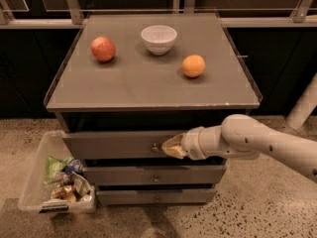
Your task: Close top drawer
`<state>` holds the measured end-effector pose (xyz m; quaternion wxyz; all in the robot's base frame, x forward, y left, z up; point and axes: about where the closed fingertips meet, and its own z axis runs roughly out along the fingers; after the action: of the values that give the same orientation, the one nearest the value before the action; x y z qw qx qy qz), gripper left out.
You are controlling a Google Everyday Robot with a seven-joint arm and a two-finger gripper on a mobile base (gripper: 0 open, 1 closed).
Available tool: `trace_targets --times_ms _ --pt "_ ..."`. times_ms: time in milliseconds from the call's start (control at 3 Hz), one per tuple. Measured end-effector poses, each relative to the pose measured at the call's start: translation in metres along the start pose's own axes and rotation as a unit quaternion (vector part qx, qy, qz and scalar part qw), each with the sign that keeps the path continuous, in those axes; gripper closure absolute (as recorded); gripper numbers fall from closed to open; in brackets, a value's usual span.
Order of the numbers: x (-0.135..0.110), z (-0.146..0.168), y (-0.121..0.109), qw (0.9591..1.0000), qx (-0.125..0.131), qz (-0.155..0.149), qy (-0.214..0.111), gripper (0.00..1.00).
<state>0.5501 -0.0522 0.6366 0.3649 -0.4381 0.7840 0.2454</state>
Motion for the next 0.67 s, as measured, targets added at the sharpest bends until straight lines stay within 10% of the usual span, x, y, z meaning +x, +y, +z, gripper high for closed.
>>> trace_targets --times_ms 667 --pt "0.046 -0.07 0.014 0.9959 0.034 0.071 0.045 1.0"
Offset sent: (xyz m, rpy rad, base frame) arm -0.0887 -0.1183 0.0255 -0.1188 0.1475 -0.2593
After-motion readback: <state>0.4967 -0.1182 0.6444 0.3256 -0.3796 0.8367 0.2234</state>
